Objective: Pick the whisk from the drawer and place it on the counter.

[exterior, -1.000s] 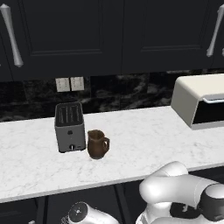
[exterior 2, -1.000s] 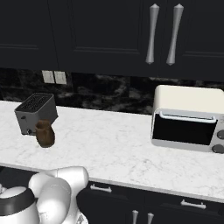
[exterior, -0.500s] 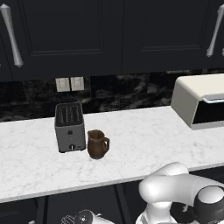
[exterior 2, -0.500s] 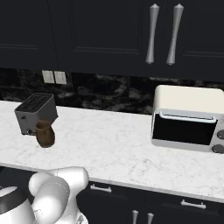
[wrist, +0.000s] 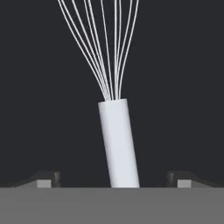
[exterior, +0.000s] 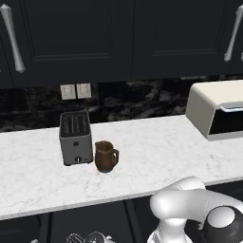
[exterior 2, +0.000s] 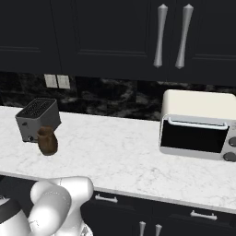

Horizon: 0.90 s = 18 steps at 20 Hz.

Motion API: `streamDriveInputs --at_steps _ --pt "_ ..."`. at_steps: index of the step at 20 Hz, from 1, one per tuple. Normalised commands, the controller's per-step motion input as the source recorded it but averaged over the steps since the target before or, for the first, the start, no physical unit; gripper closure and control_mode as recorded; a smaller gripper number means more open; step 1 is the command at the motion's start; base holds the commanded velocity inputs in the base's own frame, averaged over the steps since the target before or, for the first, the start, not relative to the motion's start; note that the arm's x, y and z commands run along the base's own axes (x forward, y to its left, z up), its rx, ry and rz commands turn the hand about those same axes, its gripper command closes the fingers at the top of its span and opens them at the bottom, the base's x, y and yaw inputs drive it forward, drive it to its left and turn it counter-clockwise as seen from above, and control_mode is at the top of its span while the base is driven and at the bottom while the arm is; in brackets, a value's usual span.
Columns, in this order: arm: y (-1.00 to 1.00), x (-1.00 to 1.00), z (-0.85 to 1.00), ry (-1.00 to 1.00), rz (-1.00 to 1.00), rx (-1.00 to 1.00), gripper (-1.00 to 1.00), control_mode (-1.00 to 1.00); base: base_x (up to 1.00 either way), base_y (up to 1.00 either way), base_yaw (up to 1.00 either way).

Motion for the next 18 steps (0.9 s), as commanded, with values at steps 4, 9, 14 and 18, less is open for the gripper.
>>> streamDriveInputs --at_steps 4,9,14,18 --pt "-0.05 0.00 -0.30 0.00 0.00 0.04 -1.00 -1.00 0.00 0.00 0.00" --pt "0.00 0.00 -0.21 0.00 0.00 0.02 1.00 -1.00 0.00 0.00 0.00" --pt "0.00 0.00 -0.04 0.00 0.00 0.00 1.00 -1.00 0.00 0.00 0.00" --pt "0.01 0.00 0.00 0.00 0.00 0.00 1.00 -1.00 0.00 0.00 0.00"
